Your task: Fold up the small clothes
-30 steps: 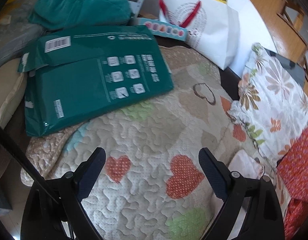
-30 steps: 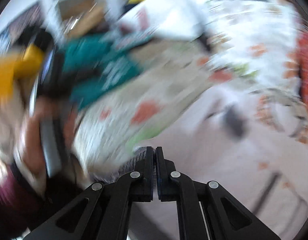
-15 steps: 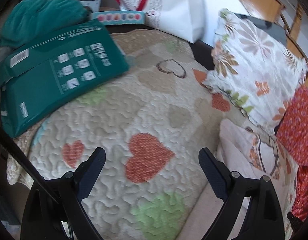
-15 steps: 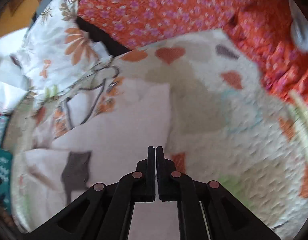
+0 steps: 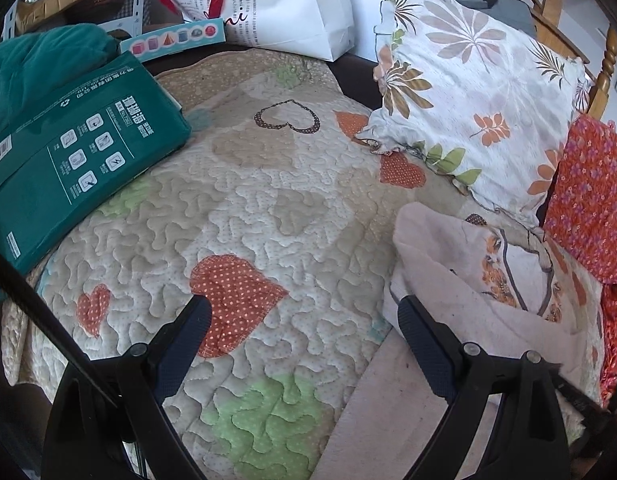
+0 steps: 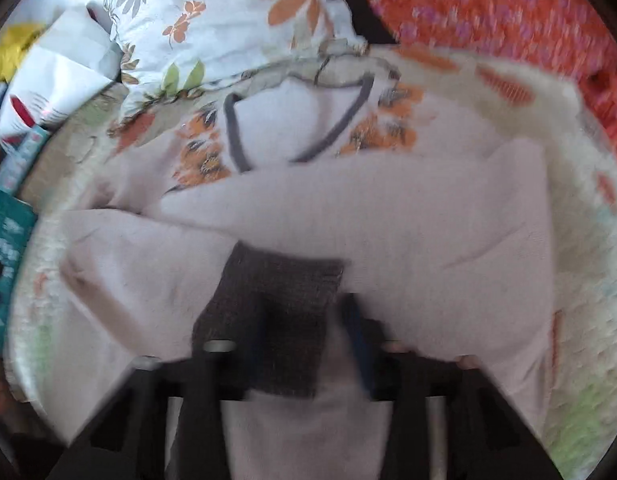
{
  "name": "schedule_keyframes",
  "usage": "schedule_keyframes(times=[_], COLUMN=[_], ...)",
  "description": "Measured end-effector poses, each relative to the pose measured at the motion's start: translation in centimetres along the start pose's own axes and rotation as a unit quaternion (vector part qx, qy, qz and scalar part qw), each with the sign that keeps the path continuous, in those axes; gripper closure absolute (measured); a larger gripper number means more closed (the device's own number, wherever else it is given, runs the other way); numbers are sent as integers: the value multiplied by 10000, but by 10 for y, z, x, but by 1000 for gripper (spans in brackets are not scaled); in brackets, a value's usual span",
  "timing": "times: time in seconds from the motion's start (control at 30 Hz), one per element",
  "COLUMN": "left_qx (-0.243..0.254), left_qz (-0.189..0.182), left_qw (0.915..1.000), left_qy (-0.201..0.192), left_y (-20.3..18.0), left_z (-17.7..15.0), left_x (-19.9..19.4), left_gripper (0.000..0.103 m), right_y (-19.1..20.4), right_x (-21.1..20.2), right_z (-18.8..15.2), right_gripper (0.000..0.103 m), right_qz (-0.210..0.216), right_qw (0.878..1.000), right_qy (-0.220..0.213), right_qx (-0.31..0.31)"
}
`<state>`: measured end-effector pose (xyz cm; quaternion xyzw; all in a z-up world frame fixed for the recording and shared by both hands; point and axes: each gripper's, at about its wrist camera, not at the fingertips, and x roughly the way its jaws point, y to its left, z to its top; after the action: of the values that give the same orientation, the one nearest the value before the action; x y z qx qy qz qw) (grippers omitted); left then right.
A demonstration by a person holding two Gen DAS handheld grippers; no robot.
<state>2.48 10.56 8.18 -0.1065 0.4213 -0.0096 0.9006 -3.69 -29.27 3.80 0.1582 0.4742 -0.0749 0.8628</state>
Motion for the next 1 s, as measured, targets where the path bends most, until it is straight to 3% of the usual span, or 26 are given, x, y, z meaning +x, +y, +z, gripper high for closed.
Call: schedule_keyframes(times=[0.1,0.2,0.27,0.33,0.43,0.53,0.6,0.7,0.77,0.83,0.9,1.0], left_qx=[-98,-219,-232,-228,-239,-299,-302,-300,-321,-369,-395,-370], left_qz=[23,18,21,23,33,-12,-12,-7,-9,-48,-96,-144], left_qw=[9999,9997,9996,9996,9996,9993,9993,9993,9991,9987,9984,9982], left_qy=[4,73,130,152,160,209,222,230,291,358,402,444], left_y=[3,6,7,7,7,7,6,6,5,5,5,2], left_z=[1,1,-1,-2,-3,-4,-4,-5,-4,-4,-4,-4], left_x=[1,4,6,6,6,7,8,8,10,12,14,15], left_gripper=[9,9,9,9,9,9,9,9,9,9,9,9], right_y=[20,32,26,7,-43,-92,-115,-102,-65,-19,15,71], right_x=[-36,-103,-139,-163,-164,-117,-92,-95,-95,-89,-77,-43], right_z=[16,37,45,49,39,25,9,1,11,24,37,66], right_gripper=[99,99,99,99,99,97,93,93,92,81,59,56], right_qz=[782,1702,1869,1761,1067,89,-1031,-805,-686,-430,-77,402], right_qw=[9963,9801,9720,9690,9769,9903,9862,9888,9935,9958,9958,9931], right_qy=[-318,-972,-1374,-1653,-1627,-898,-513,-698,-763,-800,-757,-593], right_qx=[164,324,379,511,889,1056,1188,1042,483,-136,-499,-931])
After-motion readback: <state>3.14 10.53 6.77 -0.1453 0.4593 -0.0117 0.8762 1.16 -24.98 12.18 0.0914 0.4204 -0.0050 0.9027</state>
